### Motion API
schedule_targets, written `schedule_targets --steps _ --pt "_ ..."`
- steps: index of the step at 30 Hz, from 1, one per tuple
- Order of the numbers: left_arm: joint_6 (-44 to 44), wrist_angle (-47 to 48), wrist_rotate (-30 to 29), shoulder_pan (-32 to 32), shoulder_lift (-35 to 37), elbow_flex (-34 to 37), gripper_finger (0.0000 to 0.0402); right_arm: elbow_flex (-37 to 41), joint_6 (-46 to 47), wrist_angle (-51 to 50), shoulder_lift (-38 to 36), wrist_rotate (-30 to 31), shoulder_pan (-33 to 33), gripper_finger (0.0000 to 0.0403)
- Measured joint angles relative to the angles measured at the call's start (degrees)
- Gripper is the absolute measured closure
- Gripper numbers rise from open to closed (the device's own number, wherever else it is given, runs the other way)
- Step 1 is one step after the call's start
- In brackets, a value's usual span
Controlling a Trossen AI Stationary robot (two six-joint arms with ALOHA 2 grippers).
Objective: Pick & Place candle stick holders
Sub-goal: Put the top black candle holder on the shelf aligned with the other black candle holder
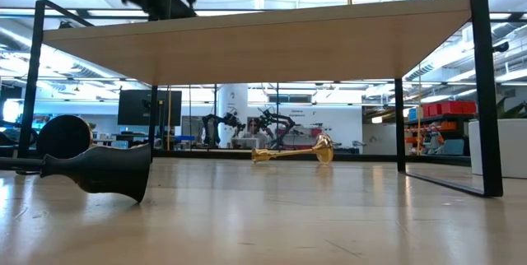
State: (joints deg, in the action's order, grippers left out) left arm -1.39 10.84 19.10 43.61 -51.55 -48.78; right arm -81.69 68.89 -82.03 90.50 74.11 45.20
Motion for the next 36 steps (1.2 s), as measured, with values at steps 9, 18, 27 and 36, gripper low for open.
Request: schedule_targets --steps 9,18,27,36 --pt "-2.6 20.2 -0.2 -1.7 6.2 -13.9 0.0388 0.0 0.0 0.0 0.0 0.0 0.0 0.0354" --pt "3.6 30.8 -0.4 -5.2 17.9 -14.6 0.0388 0.0 0.0 0.0 0.0 0.0 0.0 0.0354" --pt "10.5 33.8 3.4 -9.0 24.8 -14.5 0.0388 0.0 0.0 0.0 0.0 0.0 0.0 0.0354" --pt "11.6 27.2 9.0 -10.5 24.7 -6.6 0.0388 0.0 0.0 0.0 0.0 0.5 0.0 0.0354"
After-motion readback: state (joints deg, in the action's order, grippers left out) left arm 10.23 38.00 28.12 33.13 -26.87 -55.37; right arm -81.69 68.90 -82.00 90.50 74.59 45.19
